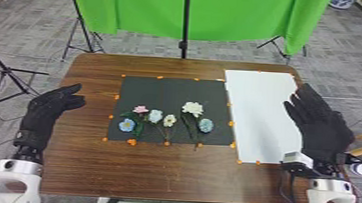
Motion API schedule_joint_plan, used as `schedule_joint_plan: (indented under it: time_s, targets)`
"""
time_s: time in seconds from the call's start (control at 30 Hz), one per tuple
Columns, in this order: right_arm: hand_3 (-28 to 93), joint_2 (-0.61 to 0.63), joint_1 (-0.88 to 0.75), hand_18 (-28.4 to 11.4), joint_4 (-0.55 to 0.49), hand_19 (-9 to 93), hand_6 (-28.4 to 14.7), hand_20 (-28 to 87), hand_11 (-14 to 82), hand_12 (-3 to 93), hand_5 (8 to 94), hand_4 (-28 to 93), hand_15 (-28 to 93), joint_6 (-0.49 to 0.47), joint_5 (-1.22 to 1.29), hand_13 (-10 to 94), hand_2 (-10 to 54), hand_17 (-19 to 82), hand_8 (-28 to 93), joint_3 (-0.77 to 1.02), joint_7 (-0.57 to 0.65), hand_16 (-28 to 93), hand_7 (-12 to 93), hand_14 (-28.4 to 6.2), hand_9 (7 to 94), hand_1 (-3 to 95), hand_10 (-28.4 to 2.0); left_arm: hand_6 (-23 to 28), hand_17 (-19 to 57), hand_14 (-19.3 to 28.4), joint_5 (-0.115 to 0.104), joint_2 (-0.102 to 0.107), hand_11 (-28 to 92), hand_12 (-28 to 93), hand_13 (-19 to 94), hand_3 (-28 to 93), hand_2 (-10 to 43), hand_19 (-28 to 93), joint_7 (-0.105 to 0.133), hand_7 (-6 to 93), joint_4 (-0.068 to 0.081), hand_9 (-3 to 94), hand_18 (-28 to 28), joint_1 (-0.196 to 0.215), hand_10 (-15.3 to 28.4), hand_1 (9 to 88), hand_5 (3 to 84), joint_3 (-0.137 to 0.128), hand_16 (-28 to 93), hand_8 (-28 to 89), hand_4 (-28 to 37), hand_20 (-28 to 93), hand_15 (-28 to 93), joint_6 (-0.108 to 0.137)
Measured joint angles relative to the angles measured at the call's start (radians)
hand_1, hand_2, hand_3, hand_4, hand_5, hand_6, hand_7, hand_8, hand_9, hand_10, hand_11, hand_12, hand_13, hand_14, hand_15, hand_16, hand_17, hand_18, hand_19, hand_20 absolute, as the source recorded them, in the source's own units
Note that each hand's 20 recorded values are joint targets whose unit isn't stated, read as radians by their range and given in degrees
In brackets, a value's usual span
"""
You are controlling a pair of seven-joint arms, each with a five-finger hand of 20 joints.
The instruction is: Arrange flowers
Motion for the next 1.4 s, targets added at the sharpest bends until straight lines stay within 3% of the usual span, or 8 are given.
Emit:
schedule_joint_plan:
  time_s: [0.27, 0.53, 0.73, 0.93, 1.07, 1.17, 1.3, 1.4]
  targets:
    - [78, 0.011, 0.007, -15.6, 0.007, 8, -0.6, 21, 2.9, 10.0, 44.9, -17, 2, -0.05, -0.004, 23, -2.5, 10, -8, 0.007, 0.023, 17, 9, -14.7, 35.3, 4.0, -14.1, 3.5, 6.7, 19.9, 0.0, 0.001, 22, 13, 41, 63, 10.5, 17, 0.0, 14.3, 0.001, 48.8, 15.8, 0.005, 14.5, 27.1, 47.7, 0.0, 0, -7, -27.2, 21, 26, 0.0]
    - [78, 0.017, 0.009, -15.6, 0.009, 8, -0.6, 22, 3.0, 10.3, 45.3, -16, 3, -0.055, -0.001, 24, -2.4, 11, -8, 0.005, 0.024, 16, 9, -15.3, 35.7, 3.9, -14.2, 3.4, 6.6, 19.9, 0.006, 0.013, 22, 13, 41, 63, 10.5, 17, 0.003, 14.2, 0.013, 48.9, 15.7, -0.007, 14.4, 27.1, 47.8, 0.014, 0, -7, -27.2, 21, 26, -0.003]
    - [78, 0.041, 0.016, -15.9, 0.009, 8, -0.7, 22, 3.1, 10.5, 45.6, -16, 4, -0.061, -0.001, 24, -2.0, 11, -8, -0.002, 0.024, 16, 9, -15.6, 36.1, 4.2, -14.4, 3.6, 6.7, 19.9, 0.005, 0.012, 23, 13, 41, 63, 10.8, 17, 0.021, 14.3, 0.013, 49.3, 15.8, -0.005, 14.5, 27.2, 48.1, 0.019, 0, -7, -27.4, 21, 26, 0.001]
    - [78, 0.067, 0.035, -16.2, 0.009, 9, -0.8, 23, 3.4, 10.7, 46.0, -16, 4, -0.064, -0.001, 25, -1.3, 11, -8, -0.018, 0.029, 16, 9, -16.0, 36.8, 4.5, -14.5, 3.6, 6.8, 19.8, 0.002, 0.01, 23, 13, 41, 63, 10.8, 17, 0.043, 14.6, 0.014, 49.6, 15.8, -0.008, 14.5, 27.2, 48.3, 0.041, 0, -7, -27.3, 21, 27, 0.021]
    - [77, 0.067, 0.063, -16.3, 0.017, 9, -1.3, 23, 3.6, 11.0, 46.9, -16, 5, -0.093, -0.005, 26, -1.2, 11, -8, -0.02, 0.057, 16, 9, -16.0, 37.4, 4.7, -14.8, 3.7, 6.8, 19.8, -0.001, -0.005, 23, 13, 41, 63, 10.8, 17, 0.036, 14.5, 0.026, 49.5, 15.7, -0.023, 14.7, 27.2, 48.2, 0.043, 0, -7, -27.5, 21, 27, 0.012]
    - [77, 0.072, 0.104, -16.4, 0.03, 9, -1.3, 23, 3.7, 11.1, 47.0, -16, 6, -0.093, 0.015, 26, -0.6, 12, -8, -0.03, 0.079, 16, 9, -15.9, 37.9, 5.0, -14.8, 3.7, 6.8, 19.7, -0.02, -0.015, 23, 13, 41, 63, 10.8, 17, 0.029, 14.4, 0.039, 49.6, 15.7, -0.05, 14.6, 27.1, 48.2, 0.045, 0, -7, -27.5, 21, 27, 0.007]
    - [77, 0.111, 0.138, -16.5, 0.026, 10, -1.3, 23, 3.6, 11.2, 47.2, -16, 6, -0.077, 0.045, 26, -0.5, 12, -8, -0.049, 0.085, 16, 10, -16.0, 38.0, 5.1, -14.9, 3.8, 6.8, 19.7, -0.023, -0.016, 23, 13, 41, 63, 10.9, 17, 0.014, 14.5, 0.04, 49.6, 15.6, -0.072, 14.6, 27.1, 48.2, 0.045, 0, -7, -27.6, 21, 27, 0.013]
    - [77, 0.132, 0.137, -16.5, 0.023, 10, -1.4, 23, 3.7, 11.3, 47.2, -16, 6, -0.076, 0.029, 26, -0.5, 12, -8, -0.051, 0.086, 16, 10, -16.0, 38.3, 5.1, -15.0, 3.8, 6.7, 19.7, -0.023, -0.016, 23, 13, 41, 63, 10.9, 17, 0.013, 14.5, 0.043, 49.6, 15.6, -0.081, 14.6, 27.1, 48.2, 0.06, 0, -7, -27.6, 21, 27, 0.02]
